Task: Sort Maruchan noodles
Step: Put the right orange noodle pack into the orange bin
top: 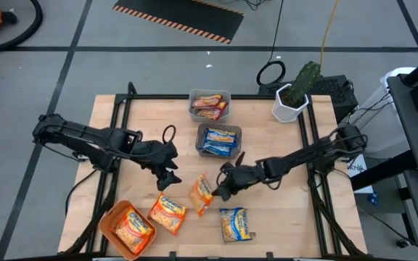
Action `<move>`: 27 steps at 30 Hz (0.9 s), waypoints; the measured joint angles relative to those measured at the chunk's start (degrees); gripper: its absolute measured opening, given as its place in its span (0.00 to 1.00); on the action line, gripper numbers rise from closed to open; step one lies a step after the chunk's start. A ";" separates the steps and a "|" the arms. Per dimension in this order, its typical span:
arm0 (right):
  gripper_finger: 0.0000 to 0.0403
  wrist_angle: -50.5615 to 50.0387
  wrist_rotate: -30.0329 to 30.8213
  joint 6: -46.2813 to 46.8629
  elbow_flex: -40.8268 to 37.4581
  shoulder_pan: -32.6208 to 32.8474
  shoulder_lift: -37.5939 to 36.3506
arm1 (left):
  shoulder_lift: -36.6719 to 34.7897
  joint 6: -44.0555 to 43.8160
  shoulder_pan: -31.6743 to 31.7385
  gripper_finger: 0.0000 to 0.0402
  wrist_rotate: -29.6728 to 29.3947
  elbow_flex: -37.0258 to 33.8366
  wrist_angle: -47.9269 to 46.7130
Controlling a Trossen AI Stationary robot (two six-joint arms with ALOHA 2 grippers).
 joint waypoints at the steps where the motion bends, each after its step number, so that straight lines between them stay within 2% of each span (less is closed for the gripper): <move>1: 0.00 -1.01 0.89 -0.24 0.00 -0.04 -1.35 | 0.00 0.59 0.29 0.78 0.07 0.00 0.01; 6: 0.00 -14.21 2.27 -3.98 4.24 -0.47 -6.47 | -0.01 5.31 2.07 0.78 1.26 0.00 1.35; 15: 0.00 -32.86 0.29 -15.81 19.43 -4.78 -10.48 | -0.02 13.72 6.41 0.78 1.34 0.02 7.02; 22: 0.00 -39.58 -10.01 -26.70 27.86 -10.05 -10.92 | -0.02 16.35 11.28 0.78 1.77 0.02 15.17; 27: 0.00 -42.54 -18.23 -32.77 30.73 -14.61 -11.82 | -0.02 16.26 15.72 0.78 6.04 0.02 20.61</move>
